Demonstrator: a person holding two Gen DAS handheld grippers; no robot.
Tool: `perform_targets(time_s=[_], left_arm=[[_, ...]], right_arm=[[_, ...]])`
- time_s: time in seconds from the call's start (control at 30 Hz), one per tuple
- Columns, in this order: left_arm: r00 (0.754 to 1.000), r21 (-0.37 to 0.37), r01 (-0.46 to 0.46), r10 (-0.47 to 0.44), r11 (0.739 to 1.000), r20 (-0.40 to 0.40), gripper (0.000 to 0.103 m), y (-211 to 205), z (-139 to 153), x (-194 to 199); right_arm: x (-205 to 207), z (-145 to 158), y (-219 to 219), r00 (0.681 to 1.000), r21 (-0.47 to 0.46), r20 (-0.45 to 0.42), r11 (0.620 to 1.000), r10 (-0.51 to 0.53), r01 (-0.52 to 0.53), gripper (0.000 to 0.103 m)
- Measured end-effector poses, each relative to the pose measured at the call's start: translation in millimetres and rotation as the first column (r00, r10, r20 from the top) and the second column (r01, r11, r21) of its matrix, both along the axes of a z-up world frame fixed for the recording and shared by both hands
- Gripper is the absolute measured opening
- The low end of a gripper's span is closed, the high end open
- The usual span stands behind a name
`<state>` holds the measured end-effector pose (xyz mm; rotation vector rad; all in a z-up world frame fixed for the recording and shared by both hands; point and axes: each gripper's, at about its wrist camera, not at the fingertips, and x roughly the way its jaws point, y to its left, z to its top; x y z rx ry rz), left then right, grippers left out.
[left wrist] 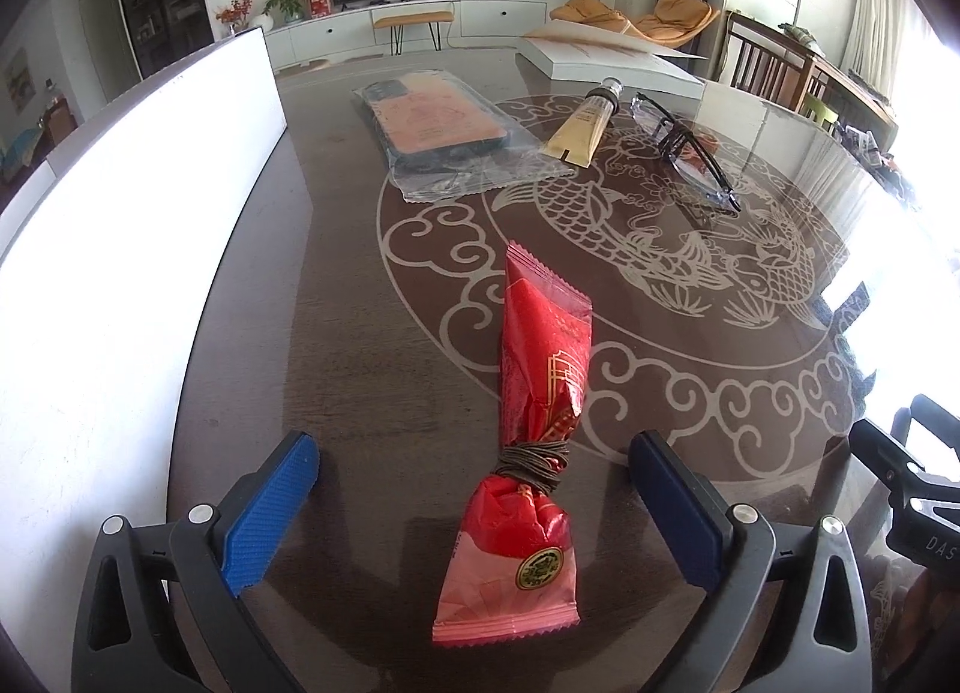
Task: Organize objects
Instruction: 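Lift the red snack packet off the table with the left tool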
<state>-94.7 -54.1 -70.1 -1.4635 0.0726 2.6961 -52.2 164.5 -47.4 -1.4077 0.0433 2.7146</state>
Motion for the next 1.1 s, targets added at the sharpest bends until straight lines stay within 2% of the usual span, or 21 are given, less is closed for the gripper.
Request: perform_targets(time_s=[0.2,1.1], left_arm=[[0.999,0.003,0.041,-0.041,0.999,-0.032,0.103,0.2,0.2,2.1],[0.998,0.005,0.041,-0.041,0.999,-0.040,0.103,0.4,0.6,1.0]], right_arm=[[-0.8,-0.2,-0.3,1.000,0.000,0.000,1.000,0.000,0.000,0.103],[-1.0,-0.4,-0.4,1.000,0.000,0.000,1.000,0.000,0.000,0.103]])
